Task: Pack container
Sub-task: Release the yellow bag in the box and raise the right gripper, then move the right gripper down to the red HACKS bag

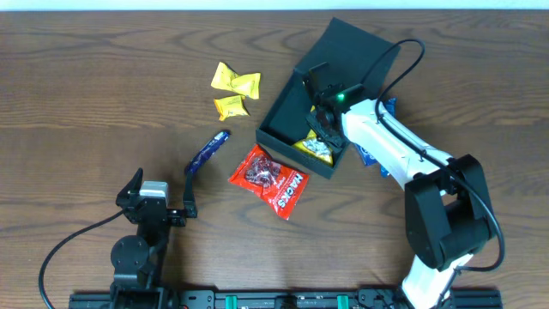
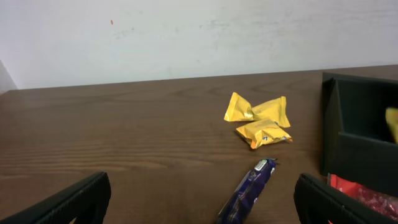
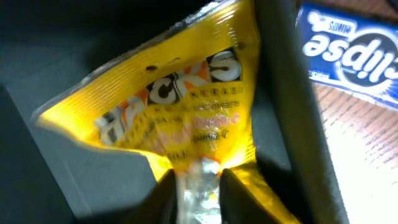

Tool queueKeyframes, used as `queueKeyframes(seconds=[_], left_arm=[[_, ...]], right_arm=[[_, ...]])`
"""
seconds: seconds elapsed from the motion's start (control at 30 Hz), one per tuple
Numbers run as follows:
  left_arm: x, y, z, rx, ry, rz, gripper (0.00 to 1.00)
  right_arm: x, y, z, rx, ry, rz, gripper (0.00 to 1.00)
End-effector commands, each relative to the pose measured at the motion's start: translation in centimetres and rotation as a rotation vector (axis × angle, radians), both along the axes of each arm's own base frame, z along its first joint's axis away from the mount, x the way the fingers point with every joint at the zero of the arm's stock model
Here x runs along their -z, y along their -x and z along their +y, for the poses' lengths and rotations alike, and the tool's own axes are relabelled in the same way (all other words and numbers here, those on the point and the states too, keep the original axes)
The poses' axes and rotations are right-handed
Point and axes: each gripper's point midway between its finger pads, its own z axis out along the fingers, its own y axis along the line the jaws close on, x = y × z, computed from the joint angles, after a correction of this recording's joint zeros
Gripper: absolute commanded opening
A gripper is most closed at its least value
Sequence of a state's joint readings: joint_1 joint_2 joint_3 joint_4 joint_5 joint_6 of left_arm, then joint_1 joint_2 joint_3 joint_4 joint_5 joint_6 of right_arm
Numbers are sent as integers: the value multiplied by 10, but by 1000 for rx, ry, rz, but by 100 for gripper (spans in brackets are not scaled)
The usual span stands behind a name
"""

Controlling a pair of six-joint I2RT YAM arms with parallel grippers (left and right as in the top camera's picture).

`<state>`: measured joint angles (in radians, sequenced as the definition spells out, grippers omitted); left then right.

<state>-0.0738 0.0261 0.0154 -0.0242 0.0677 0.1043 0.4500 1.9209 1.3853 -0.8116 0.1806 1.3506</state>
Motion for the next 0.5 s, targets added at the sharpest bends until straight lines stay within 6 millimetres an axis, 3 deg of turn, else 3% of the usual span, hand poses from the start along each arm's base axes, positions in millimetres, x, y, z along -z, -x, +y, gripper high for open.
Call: queueKeyframes(seconds=[0.0,0.13,0.27,0.47], left_arm=[[16,2,0,2,0,55,95],[16,2,0,2,0,55,95],[16,2,0,2,-1,55,95],[16,2,0,2,0,55,95]], right_arm=[[-8,-5,-11,15,46,-43,36],[-13,-16,-2,6,17,-96,32],[-30,-23,12,-36,-17,-149,32],[-72,-21,38,-279,-24,-225,34]])
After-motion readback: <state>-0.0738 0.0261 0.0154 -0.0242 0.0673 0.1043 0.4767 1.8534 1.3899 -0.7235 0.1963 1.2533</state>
